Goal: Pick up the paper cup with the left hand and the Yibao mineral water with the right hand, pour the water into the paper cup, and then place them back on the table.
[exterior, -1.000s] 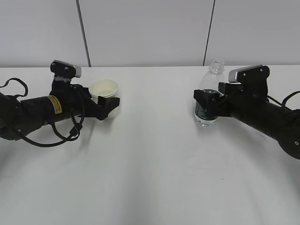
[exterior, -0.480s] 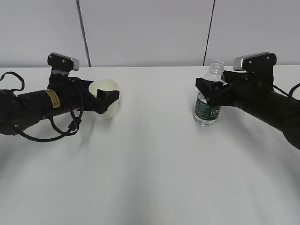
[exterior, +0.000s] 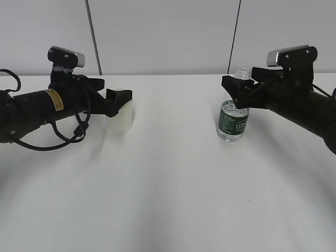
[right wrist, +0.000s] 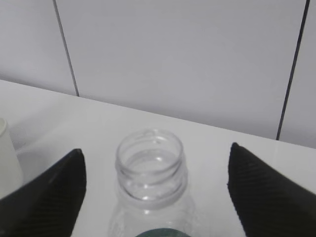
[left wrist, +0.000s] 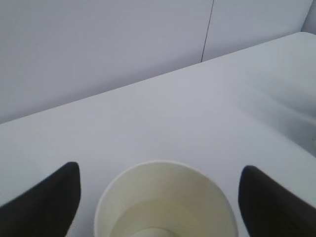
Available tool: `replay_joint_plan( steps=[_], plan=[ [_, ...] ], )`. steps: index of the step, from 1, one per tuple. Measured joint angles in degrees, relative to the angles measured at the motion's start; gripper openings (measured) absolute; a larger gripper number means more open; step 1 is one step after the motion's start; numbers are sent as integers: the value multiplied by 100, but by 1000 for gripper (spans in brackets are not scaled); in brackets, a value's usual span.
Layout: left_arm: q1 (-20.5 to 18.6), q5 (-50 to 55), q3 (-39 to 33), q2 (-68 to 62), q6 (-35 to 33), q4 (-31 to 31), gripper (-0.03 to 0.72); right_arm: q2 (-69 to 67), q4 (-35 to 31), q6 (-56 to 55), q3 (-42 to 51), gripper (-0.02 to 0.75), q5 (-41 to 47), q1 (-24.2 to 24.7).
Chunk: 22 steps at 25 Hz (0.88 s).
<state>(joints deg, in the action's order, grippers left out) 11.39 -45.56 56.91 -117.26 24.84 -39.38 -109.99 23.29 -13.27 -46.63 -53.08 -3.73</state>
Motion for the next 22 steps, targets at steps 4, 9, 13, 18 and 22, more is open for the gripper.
replay_joint_plan(
  steps=[4,9,13,18,22],
  plan=[
    [0,38,0,113,5,0,591,295,-2,-13,0,667,168,0],
    [0,133,-6,376,16,0,591,705,-34,-13,-141,664,766,0],
    [0,387,-6,610,16,59,591,820,-49,-100,-377,659,1178,0],
    [-5,1016,-6,915,16,336,591,956,-240,-181,-536,628,1499,0],
    [-107,1531,-10,1219,16,634,591,1109,-539,-189,-899,596,2295,0]
  ],
)
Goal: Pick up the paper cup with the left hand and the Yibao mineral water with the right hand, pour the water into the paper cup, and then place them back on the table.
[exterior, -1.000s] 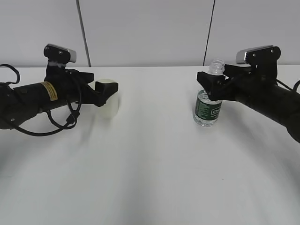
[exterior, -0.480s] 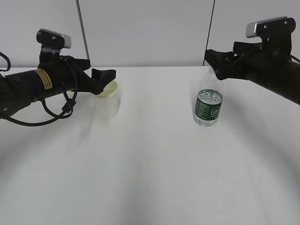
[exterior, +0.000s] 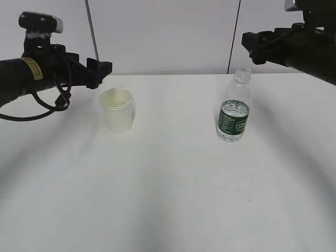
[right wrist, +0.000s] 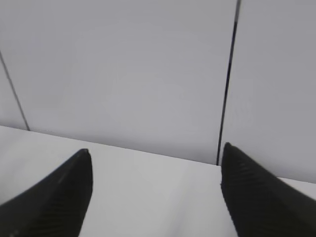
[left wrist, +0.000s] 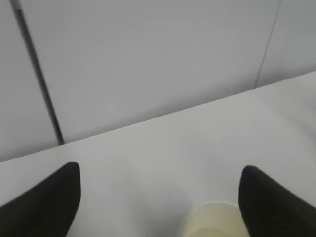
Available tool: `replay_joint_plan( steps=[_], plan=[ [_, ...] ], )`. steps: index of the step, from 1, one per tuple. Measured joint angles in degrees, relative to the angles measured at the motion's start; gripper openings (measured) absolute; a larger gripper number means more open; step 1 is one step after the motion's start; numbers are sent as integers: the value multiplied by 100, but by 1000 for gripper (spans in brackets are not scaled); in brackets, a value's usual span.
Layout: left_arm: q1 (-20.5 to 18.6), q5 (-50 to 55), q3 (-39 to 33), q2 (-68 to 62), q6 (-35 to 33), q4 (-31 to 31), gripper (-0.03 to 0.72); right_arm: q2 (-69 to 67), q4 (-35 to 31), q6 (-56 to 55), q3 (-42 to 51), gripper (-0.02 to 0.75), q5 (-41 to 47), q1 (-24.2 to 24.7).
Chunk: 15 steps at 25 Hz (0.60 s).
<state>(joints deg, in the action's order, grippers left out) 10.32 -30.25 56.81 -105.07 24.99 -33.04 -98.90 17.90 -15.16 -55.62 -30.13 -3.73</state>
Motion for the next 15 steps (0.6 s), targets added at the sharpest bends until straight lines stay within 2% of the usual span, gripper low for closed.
replay_joint_plan(
  steps=[1,6,13,14,15],
  plan=[
    [-45,149,0,90,0,103,591,0,0,0,0,596,0,0],
    [-269,960,0,527,0,301,589,33,-26,-13,-545,594,1094,0],
    [-553,1776,-34,1028,0,345,543,33,-48,-16,-1180,594,2229,0],
    [-573,1922,-29,1054,0,385,538,33,-52,-16,-1454,594,2830,0],
    [-581,2164,14,1087,0,461,535,33,-63,-16,-1554,594,3072,0]
  ],
)
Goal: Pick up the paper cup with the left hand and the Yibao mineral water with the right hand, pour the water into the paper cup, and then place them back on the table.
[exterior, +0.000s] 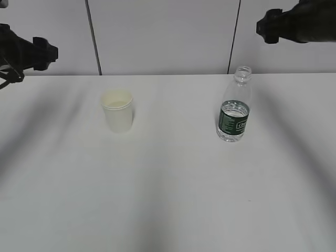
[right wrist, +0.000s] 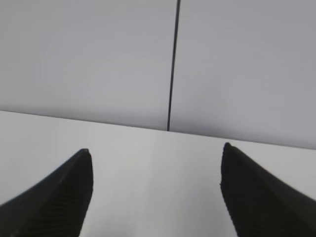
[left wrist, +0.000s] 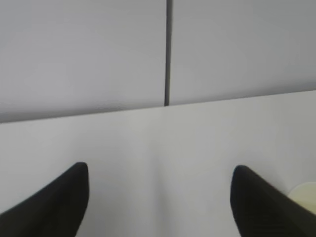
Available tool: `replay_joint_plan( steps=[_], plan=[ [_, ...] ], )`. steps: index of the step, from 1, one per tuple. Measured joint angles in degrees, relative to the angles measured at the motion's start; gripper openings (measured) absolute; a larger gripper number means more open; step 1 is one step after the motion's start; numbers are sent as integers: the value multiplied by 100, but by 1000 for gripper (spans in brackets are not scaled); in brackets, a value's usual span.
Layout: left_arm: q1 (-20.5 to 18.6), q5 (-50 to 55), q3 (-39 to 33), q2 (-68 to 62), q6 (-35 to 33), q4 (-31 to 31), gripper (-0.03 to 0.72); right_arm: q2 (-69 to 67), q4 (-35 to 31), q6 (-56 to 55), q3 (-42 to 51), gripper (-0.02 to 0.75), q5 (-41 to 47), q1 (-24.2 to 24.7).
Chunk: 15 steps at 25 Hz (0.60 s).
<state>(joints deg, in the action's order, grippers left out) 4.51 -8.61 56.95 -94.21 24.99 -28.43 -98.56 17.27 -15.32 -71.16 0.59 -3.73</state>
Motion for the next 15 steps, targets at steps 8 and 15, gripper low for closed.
replay_joint_plan(
  steps=[8,15],
  plan=[
    [-5,2221,902,12,0,500,519,0,-72,-10,-734,592,1877,0],
    [-5,4028,1637,12,-248,1147,437,0,-88,-10,-1516,590,3617,0]
  ],
)
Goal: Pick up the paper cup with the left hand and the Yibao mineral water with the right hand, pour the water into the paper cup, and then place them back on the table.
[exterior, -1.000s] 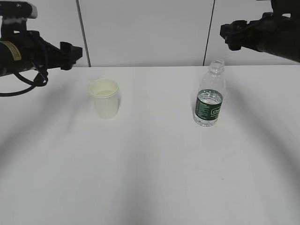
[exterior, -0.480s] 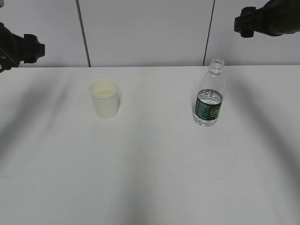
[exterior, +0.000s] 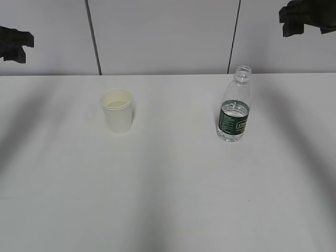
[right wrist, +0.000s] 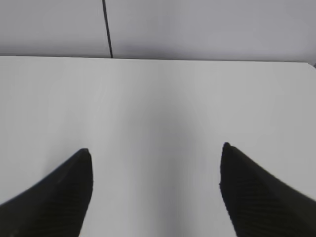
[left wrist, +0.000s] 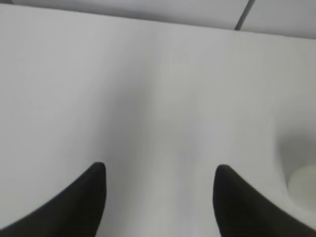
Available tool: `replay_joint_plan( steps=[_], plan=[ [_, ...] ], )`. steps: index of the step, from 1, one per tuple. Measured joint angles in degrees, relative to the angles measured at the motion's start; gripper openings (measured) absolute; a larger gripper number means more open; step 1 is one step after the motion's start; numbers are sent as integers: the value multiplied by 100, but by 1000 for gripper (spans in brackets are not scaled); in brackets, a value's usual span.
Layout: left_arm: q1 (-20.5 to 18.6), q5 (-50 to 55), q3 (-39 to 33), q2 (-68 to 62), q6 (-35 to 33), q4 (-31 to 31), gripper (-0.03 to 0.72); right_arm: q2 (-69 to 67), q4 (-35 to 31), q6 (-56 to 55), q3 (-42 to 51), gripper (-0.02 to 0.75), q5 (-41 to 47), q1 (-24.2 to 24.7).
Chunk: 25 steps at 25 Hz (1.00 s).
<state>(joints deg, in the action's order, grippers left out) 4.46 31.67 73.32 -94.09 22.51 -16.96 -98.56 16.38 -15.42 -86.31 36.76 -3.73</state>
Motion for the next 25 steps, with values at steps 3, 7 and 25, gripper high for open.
replay_joint_plan(
  steps=[3,7,25],
  plan=[
    [0,686,217,0,-521,650,407,0,-9,0,-300,589,636,0],
    [0,1615,454,0,-1037,1296,398,0,-38,0,-598,587,1546,0],
    [0,3703,594,0,-1527,1573,394,22,-1313,761,-809,586,3383,0]
  ],
)
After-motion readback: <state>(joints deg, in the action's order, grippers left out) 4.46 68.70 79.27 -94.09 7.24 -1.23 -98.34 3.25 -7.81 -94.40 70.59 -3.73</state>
